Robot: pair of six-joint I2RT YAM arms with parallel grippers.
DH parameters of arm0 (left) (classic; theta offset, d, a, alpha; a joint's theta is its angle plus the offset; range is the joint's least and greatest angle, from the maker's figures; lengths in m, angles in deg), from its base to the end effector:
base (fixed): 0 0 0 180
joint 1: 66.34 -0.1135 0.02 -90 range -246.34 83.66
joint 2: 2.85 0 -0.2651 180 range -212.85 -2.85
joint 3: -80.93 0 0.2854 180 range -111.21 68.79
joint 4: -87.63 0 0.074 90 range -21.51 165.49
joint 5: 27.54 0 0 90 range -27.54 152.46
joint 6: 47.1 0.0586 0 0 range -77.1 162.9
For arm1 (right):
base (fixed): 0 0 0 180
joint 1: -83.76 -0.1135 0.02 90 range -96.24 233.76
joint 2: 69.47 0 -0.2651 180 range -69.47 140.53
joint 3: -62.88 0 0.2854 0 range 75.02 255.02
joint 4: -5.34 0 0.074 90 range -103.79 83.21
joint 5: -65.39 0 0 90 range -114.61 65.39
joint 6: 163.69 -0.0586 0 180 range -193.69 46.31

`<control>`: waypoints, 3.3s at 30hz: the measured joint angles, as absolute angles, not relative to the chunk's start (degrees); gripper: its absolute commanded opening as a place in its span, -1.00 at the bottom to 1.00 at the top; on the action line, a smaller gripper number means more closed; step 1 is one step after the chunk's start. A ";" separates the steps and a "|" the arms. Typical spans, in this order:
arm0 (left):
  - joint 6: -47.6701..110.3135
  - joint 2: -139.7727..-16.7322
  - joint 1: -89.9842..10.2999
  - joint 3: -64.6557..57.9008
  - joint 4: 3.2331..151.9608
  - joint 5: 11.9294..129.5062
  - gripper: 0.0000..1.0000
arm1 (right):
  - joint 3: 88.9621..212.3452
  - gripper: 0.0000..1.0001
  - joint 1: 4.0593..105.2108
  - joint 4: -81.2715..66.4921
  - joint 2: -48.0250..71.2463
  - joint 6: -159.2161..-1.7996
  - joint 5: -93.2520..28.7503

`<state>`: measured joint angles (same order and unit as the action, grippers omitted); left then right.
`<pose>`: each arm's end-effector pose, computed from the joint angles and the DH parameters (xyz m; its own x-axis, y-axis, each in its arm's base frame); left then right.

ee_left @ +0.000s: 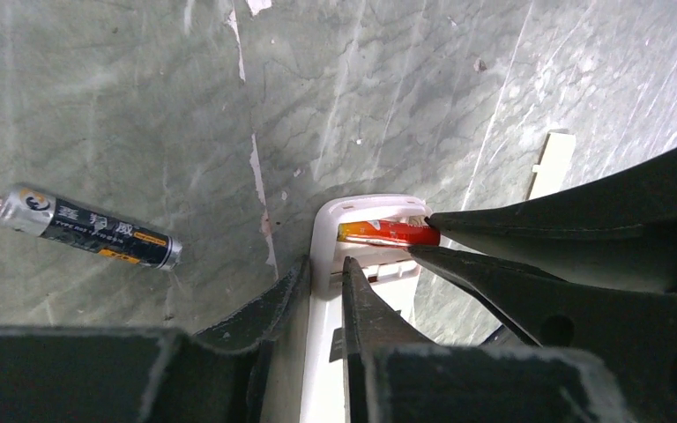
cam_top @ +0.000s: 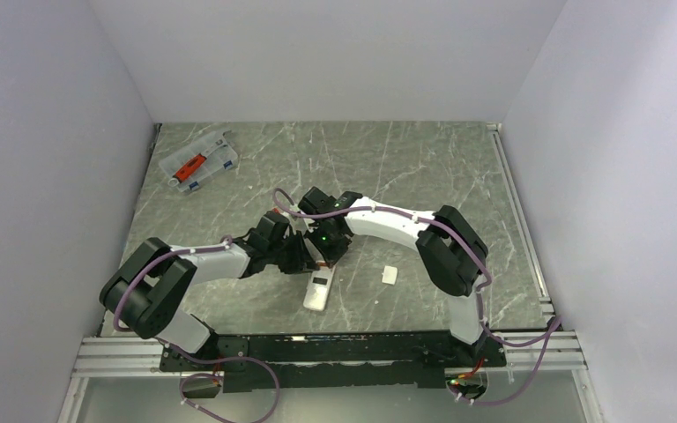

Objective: Load the batteries into the remote control
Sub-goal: Load the battery into the remote control, then adjust the remote control at the center of the board.

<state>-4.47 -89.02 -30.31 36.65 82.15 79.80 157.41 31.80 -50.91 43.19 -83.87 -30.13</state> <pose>0.2346 -0.1922 0.0918 -0.9362 -0.1875 -0.2973 0.0531 0.7608 -0.6468 0.2599 0.3413 0.1419 -0.7255 -0.6418 -0.2486 -0.6824 0.7177 0.1388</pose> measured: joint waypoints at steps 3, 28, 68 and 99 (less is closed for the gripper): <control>-4.63 -88.89 -30.44 36.65 81.86 79.65 -0.67 | 157.21 -1.00 31.80 -50.15 43.37 -83.71 -30.19; -5.17 -88.03 -31.08 36.76 80.49 79.06 -0.67 | 155.84 -0.44 31.78 -39.74 44.98 -85.14 -28.18; 11.04 -80.49 -26.07 35.03 69.36 76.57 -0.04 | 146.11 -0.06 29.85 -34.65 35.17 -85.44 -16.73; 11.57 -62.22 -25.87 35.75 55.79 69.68 0.26 | 122.90 0.03 28.06 -28.88 9.38 -98.86 -28.36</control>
<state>11.57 -62.22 -25.87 35.75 55.79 69.68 122.90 28.06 -28.88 9.38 -98.86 -28.36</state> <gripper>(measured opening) 0.631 0.527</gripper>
